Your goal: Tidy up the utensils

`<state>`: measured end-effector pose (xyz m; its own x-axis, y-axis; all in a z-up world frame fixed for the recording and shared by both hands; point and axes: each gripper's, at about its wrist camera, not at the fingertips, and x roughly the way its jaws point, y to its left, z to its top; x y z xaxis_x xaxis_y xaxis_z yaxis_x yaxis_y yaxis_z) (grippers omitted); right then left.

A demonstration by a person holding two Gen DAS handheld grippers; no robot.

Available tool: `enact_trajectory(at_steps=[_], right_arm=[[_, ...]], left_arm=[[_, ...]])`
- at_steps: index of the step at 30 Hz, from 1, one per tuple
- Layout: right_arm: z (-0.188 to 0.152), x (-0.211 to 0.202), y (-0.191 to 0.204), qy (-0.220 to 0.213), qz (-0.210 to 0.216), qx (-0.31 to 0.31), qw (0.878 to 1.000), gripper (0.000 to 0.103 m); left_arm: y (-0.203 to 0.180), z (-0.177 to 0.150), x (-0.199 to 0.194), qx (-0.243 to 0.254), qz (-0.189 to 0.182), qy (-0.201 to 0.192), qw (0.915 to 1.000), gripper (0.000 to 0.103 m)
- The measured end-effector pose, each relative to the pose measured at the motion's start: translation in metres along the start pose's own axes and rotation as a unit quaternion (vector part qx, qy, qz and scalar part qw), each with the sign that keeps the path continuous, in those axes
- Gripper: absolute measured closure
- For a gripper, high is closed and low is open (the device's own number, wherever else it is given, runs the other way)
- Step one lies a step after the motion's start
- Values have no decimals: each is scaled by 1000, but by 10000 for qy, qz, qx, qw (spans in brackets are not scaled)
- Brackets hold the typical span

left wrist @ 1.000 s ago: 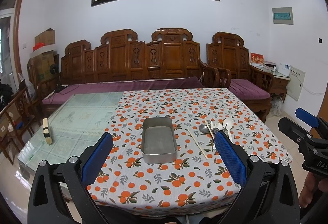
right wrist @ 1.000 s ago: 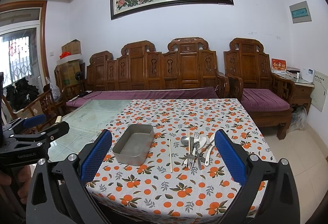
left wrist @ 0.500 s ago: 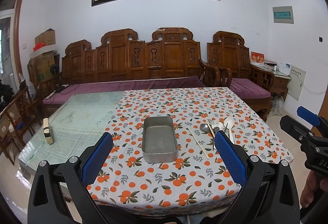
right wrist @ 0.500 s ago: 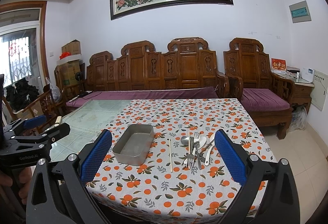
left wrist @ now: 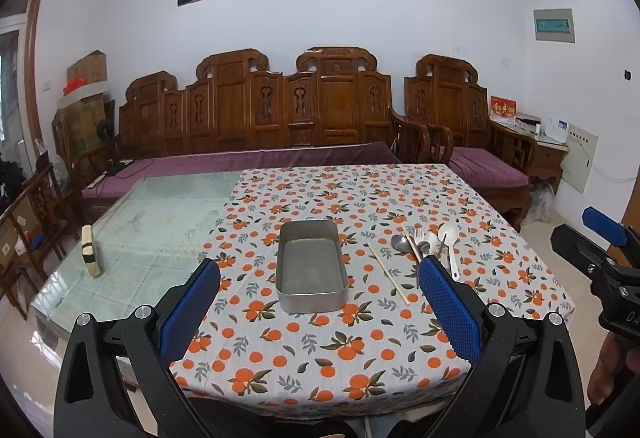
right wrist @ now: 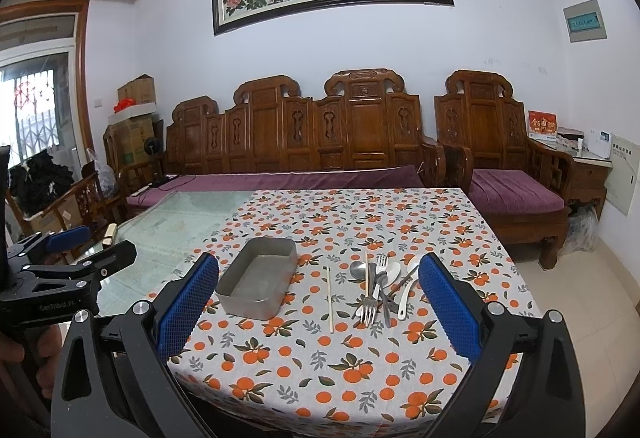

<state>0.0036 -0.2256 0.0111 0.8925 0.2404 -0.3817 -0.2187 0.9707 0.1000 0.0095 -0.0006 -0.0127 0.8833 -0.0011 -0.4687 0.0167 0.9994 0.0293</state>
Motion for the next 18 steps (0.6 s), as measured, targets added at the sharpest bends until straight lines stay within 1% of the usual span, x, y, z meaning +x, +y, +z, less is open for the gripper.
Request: enact_trajectory(at_steps=[4, 7, 8, 13, 14, 18], right_arm=[[-6, 11, -8, 99, 33, 27, 9999, 3], [-12, 22, -15, 210, 46, 0, 9998, 7], [-15, 28, -17, 269, 38, -7, 9996, 7], [-25, 48, -28, 456, -2, -72, 9989, 8], [-26, 51, -29, 483, -18, -110, 9988, 10], [-27, 69, -41, 688, -29, -159, 9975, 24]], left_arm=[[4, -9, 20, -38, -76, 231, 9997, 7], [6, -14, 34, -20, -90, 375, 9993, 7], [7, -16, 39, -27, -111, 426, 9990, 7], [5, -18, 54, 55, -142, 535, 9984, 7], [4, -18, 57, 66, -157, 551, 9983, 7], [-5, -19, 73, 183, -349, 682, 9969, 7]])
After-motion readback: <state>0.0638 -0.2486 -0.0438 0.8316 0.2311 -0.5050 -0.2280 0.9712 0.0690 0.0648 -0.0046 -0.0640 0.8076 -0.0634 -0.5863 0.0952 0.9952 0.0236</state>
